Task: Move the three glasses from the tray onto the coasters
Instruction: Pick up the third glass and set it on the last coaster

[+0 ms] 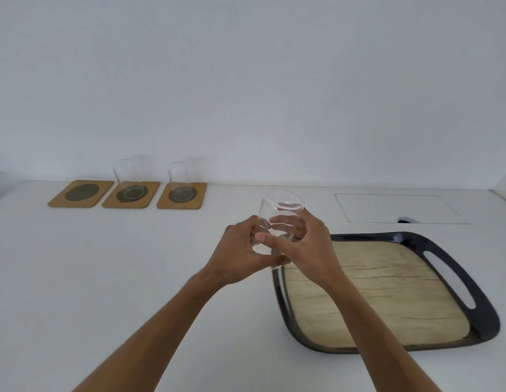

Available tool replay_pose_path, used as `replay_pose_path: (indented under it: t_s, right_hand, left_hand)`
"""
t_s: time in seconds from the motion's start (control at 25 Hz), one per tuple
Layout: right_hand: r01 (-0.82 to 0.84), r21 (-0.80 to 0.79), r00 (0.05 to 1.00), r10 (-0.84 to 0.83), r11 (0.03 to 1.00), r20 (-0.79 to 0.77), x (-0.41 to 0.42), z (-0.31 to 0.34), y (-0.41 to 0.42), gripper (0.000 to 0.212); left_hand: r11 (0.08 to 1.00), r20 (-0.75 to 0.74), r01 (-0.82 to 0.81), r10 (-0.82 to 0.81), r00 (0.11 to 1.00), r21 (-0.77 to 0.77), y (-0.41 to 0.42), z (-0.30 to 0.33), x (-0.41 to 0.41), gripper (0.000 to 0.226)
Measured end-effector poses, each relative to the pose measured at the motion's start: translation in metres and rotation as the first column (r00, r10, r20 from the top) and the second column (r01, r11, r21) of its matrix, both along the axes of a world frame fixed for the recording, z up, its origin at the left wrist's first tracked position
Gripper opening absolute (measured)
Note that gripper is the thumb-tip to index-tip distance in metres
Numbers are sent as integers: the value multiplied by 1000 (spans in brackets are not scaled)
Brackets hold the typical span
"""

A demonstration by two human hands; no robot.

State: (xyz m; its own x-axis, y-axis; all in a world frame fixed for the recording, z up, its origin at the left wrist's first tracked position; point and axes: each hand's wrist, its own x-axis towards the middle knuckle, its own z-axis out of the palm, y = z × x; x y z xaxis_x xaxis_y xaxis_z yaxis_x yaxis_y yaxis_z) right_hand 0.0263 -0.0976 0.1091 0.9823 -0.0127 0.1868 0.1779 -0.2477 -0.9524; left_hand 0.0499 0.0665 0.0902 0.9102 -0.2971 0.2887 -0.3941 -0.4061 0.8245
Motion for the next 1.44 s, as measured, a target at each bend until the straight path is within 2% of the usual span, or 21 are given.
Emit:
replay_pose_path:
  t_s: [0.2,0.28,0.48,0.64,0.8,0.92,1.08,1.28,1.44]
  right_hand:
    - [-84,-22,996,83,996,-24,11,-11,90,70]
    - [-90,-44,996,89,995,-16,15,-16,129,69]
    - [-126,-98,992,125,987,-16,36,-23,208,79]
    - [-177,-102,984,173,979,-47,62,-27,247,80]
    - [-208,-120,978,202,971,-59,92,-34,283,77]
    - [-222,-130,974,214,966,-72,118,-39,313,68]
    - [-262,-157,965,255,952,-67,159,-44,353,73]
    - [-310,-186,951,302,933,-70,215,-51,403,70]
    - [-300,-134,953,290,944,-89,253,-67,448,68]
  left_hand:
    - [998,-7,-62,62,998,19,94,-10,8,61]
    - [995,-35,-90,91,995,45,131,-16,6,69]
    - [959,-143,-179,213,966,218,230,-51,7,98]
    - [862,-178,-264,369,912,432,316,-98,8,91]
    - [729,-45,-321,434,900,605,382,-129,17,94]
    - [648,32,-352,451,892,675,419,-142,27,97]
    - [571,12,-340,499,866,747,449,-157,38,91]
    - [548,9,-351,530,848,759,471,-160,68,85]
    - [545,-6,-357,554,833,759,486,-159,96,86]
